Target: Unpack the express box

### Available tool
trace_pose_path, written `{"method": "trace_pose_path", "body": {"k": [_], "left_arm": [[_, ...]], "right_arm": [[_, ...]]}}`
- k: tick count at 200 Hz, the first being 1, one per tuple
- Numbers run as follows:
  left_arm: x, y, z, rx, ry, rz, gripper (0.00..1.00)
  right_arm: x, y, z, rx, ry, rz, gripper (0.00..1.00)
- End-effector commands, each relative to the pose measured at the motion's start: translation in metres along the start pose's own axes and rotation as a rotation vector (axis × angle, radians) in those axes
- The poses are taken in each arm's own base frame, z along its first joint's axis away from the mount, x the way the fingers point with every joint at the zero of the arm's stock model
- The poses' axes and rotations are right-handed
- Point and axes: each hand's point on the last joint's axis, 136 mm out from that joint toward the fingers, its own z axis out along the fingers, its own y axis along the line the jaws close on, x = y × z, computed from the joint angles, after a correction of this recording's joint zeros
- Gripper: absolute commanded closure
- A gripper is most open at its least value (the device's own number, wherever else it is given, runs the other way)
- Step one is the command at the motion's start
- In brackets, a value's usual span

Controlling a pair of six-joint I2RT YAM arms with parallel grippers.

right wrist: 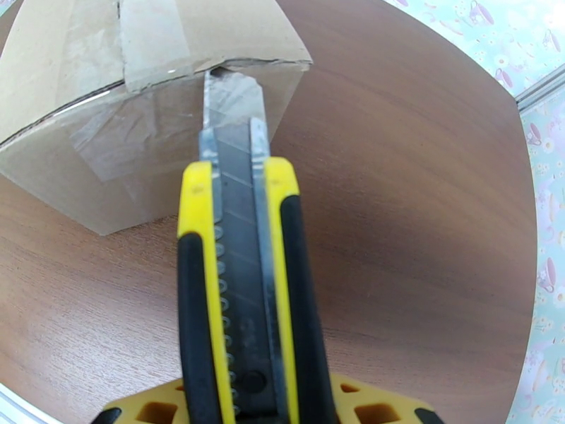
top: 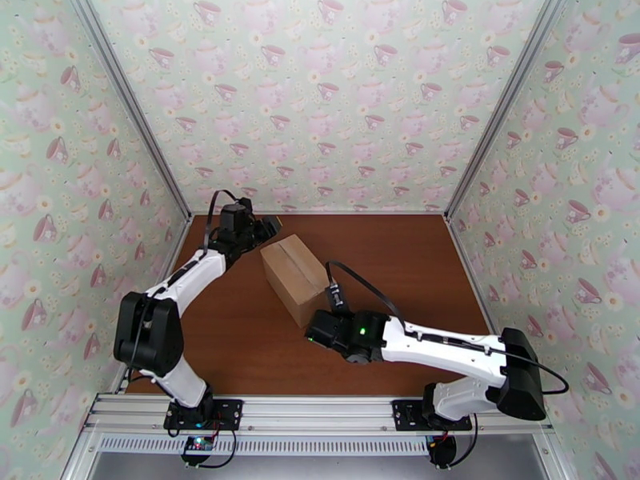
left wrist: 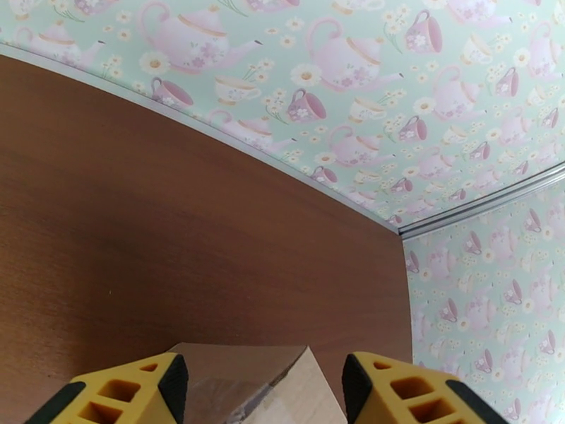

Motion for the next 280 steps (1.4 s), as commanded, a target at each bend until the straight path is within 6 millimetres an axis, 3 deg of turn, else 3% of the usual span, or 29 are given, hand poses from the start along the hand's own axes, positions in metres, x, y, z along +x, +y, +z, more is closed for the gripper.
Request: {"method": "trace_pose_path", "body": {"k": [1,32,58,100,176,280], "left_arm": [[-0.012,-0.001,0.005,-0.031,0.017,0.071,0.37],[-0.018,0.003,0.017,-0.063,0.052,0.107,0.38],[-0.018,0.018,0.029,-0.108,0.095,0.102,0.43],[-0.005,0.034,0.051,-0.126,0.166,0.079,0.49],[0.039,0.029,0.065,-0.083,0.279,0.090,0.54],[0.060,0.015,0.073,-0.037,0.321,0.107,0.57]], "right_arm": [[-0.004,0.000,-0.006,-0.009,-0.013,0.002,1.00],[-0.002,-0.002,-0.004,-0.018,-0.007,0.016,1.00],[0.000,-0.003,-0.003,-0.036,-0.004,0.031,1.00],[0.001,-0.003,-0.002,-0.053,-0.001,0.040,1.00],[0.001,0.000,0.003,-0.078,0.008,0.044,1.00],[-0.004,-0.005,0.008,-0.084,0.003,0.035,1.00]]}}
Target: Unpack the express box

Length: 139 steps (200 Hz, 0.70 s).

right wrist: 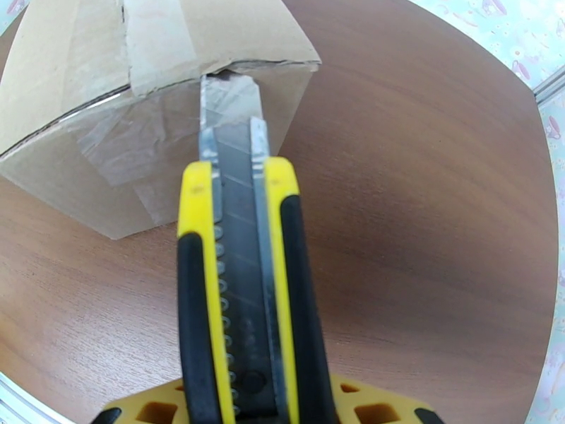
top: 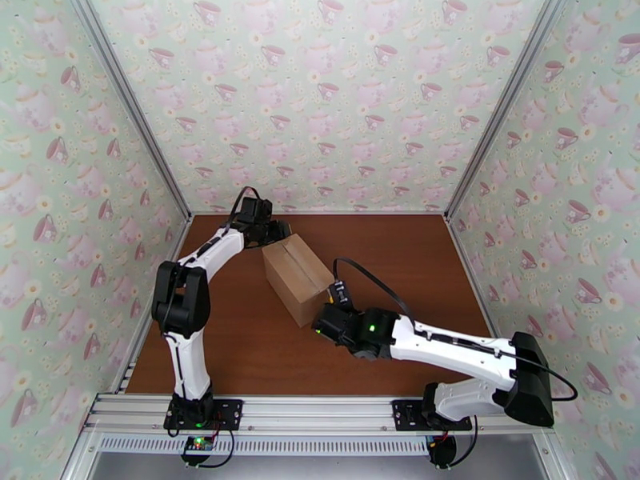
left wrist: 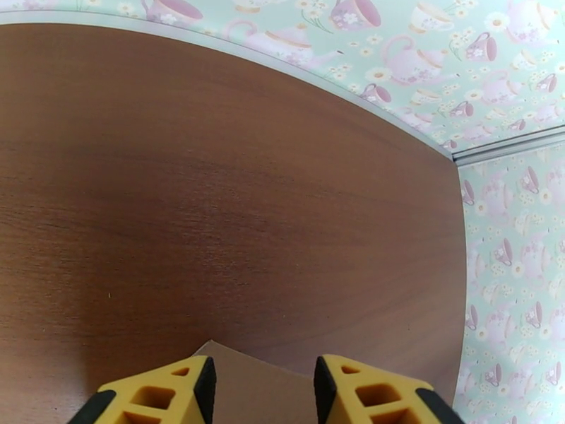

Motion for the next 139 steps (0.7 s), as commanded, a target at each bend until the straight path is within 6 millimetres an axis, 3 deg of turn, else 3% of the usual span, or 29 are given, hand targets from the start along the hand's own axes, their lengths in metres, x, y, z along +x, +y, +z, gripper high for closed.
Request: {"method": "trace_pose_path", "body": {"k": [1,139], "left_arm": [[0.018,-0.005,0.011,0.026,0.052,0.021,0.57],[0.032,-0.028,0.027,0.102,0.093,0.015,0.58]], "right_arm": [[-0.001,-0.001,0.001,-0.015,-0.004,-0.014,1.00],[-0.012,-0.003,0.008,-0.030,-0.016,-0.063,1.00]]}}
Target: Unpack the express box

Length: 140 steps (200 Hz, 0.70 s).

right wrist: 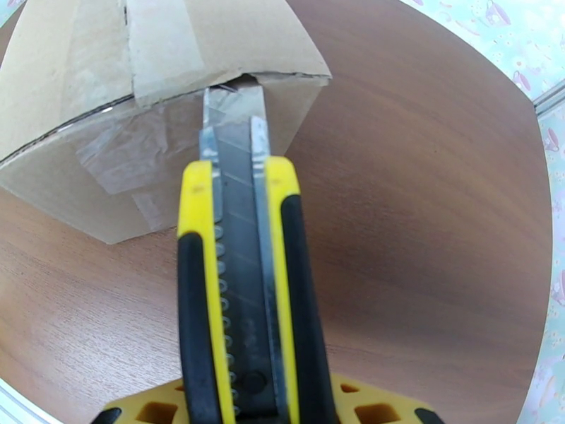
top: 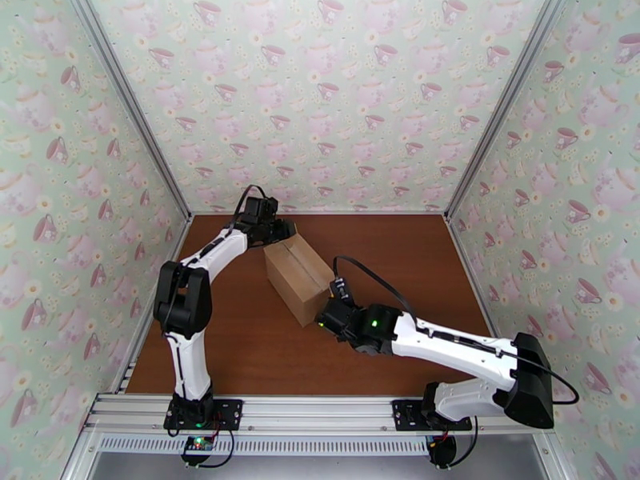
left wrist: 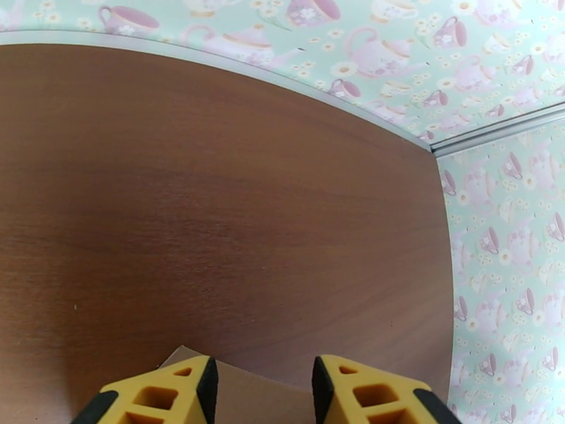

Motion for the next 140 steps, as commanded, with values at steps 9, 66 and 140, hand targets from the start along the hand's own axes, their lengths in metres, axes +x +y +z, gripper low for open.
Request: {"method": "trace_pose_path", "body": {"k": [9,66,140], "left_arm": [[0.029,-0.005,0.022,0.037,0.097,-0.022,0.58],[0.033,-0.011,0.028,0.067,0.120,0.000,0.58],[0.026,-0.016,0.034,0.082,0.128,0.023,0.58]], "right_arm": [[-0.007,0.008,0.003,-0.047,-0.017,-0.023,1.00],[-0.009,0.014,0.009,-0.069,-0.010,-0.039,1.00],[-0.010,0.012,0.014,-0.070,-0.001,-0.046,1.00]]}}
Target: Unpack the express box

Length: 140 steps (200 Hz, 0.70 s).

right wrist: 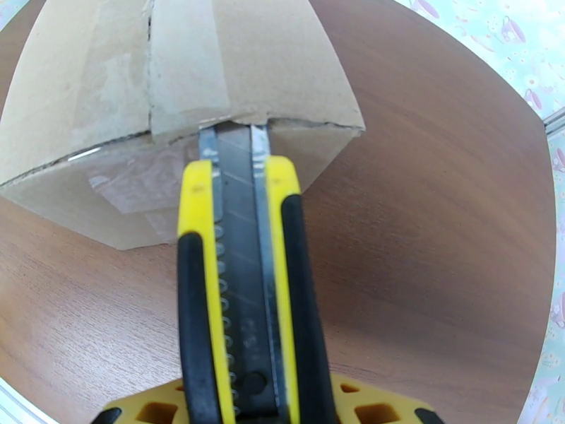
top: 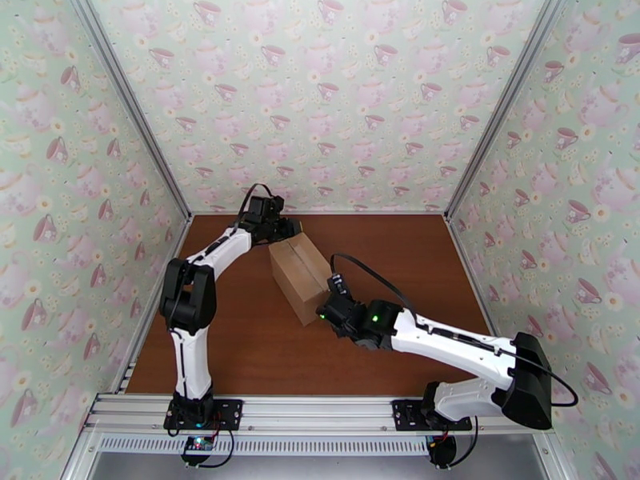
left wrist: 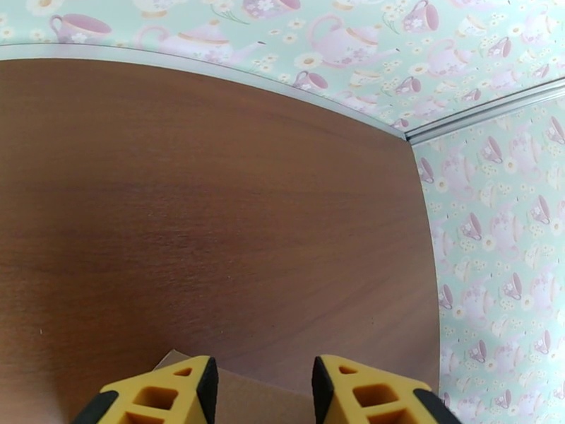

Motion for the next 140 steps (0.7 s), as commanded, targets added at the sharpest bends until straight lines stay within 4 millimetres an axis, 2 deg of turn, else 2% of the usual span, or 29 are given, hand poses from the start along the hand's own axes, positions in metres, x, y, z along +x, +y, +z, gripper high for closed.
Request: {"method": "trace_pose_path", "body": {"k": [1,19,69,111,126,140], "left_arm": [[0.028,0.003,0.019,0.001,0.105,-0.009,0.58],[0.016,0.004,0.019,-0.002,0.080,-0.009,0.58],[-0.045,0.004,-0.008,-0.007,-0.025,-0.022,0.55],[-0.079,0.003,-0.050,-0.034,-0.125,-0.031,0.51],[-0.084,0.005,-0.068,-0.051,-0.153,-0.042,0.51],[-0.081,0.004,-0.085,-0.065,-0.171,-0.058,0.52]], "right_arm": [[0.000,0.009,0.008,-0.034,0.007,-0.014,1.00],[0.002,0.009,0.008,-0.033,0.012,-0.007,1.00],[0.009,0.005,0.008,-0.026,0.025,0.031,1.00],[0.011,0.003,0.008,-0.022,0.029,0.056,1.00],[0.011,0.003,0.007,-0.024,0.031,0.057,1.00],[0.011,0.004,0.007,-0.028,0.031,0.058,1.00]]}}
